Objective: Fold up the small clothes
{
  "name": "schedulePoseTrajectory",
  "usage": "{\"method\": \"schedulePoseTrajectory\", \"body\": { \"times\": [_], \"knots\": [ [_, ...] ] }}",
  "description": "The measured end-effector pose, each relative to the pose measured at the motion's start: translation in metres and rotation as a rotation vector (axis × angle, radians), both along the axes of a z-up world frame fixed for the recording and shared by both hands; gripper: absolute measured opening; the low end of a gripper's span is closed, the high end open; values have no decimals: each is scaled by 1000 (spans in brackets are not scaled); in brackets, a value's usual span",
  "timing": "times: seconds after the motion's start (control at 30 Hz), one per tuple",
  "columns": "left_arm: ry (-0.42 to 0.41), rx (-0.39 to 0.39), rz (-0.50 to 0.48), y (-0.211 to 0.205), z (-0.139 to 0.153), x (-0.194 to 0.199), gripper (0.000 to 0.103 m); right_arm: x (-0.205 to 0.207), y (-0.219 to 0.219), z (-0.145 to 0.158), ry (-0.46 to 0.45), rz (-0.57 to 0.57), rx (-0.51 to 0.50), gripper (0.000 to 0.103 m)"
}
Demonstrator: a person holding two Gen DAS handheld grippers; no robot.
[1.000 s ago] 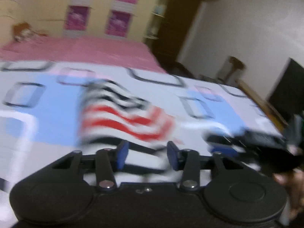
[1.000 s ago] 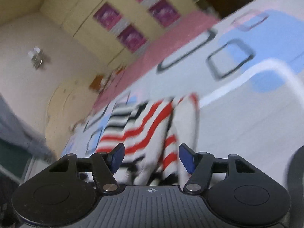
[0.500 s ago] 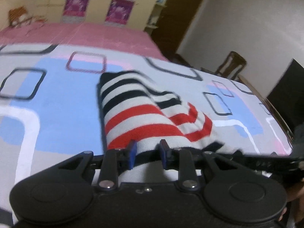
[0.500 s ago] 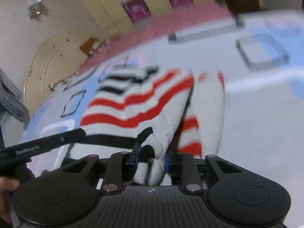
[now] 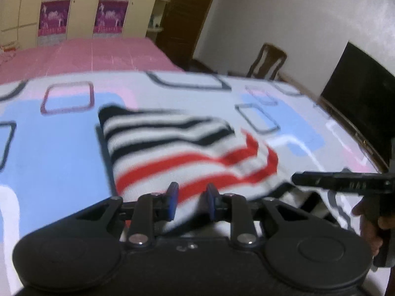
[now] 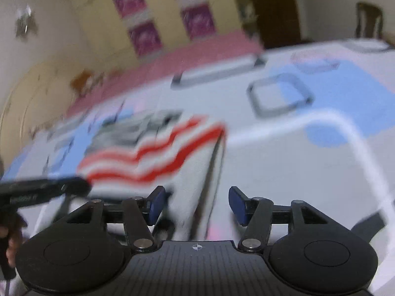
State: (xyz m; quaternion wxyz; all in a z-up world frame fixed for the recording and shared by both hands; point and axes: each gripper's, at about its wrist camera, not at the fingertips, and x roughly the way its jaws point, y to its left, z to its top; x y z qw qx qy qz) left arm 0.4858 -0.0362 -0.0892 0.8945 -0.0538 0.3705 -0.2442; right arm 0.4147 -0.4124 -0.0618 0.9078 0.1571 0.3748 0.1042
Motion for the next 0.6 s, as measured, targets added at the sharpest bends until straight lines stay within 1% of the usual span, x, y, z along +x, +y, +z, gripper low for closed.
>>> {"method": "schedulePoseTrajectory", "body": {
  "times": [0.03, 0.07, 0.1, 0.17, 0.2, 0.23, 0.3, 0.33, 0.37, 0.47, 0.5, 0.53, 0.6],
  "knots": [
    [-5, 7, 1, -1, 1, 7, 23, 8, -2, 6, -19, -10, -2, 43],
    [-4, 8, 1, -3, 2, 14, 23, 19, 2, 10, -23, 3, -16, 33],
    [-7, 7, -5, -7, 3, 23, 23, 31, 9, 11, -20, 18, -33, 19],
    [-8, 23, -18, -15, 2, 39, 23, 58, 25, 12, -27, 57, -56, 19],
    [7, 32, -30, -20, -2, 47, 25, 71, 34, 9, -16, 71, -85, 19],
    [21, 50, -38, -23, -7, 52, 28, 78, 39, 0, 10, 82, -118, 19],
    [46, 144, -61, -28, -23, 55, 26, 90, 47, -27, 115, 104, -204, 17],
    [41, 133, -59, -26, -25, 53, 25, 87, 42, -33, 91, 102, -198, 16],
    [55, 123, -55, -24, -24, 53, 24, 85, 39, -34, 91, 103, -186, 16],
    [53, 138, -57, -25, -18, 51, 22, 80, 38, -29, 90, 111, -193, 16],
    [35, 140, -65, -26, -11, 44, 21, 77, 36, -23, 80, 100, -182, 16],
    [13, 126, -77, -25, -5, 36, 21, 70, 33, -12, 54, 91, -159, 16],
    [-19, 76, -101, -19, 5, 12, 21, 47, 27, 5, 11, 118, -112, 16]
  ]
}}
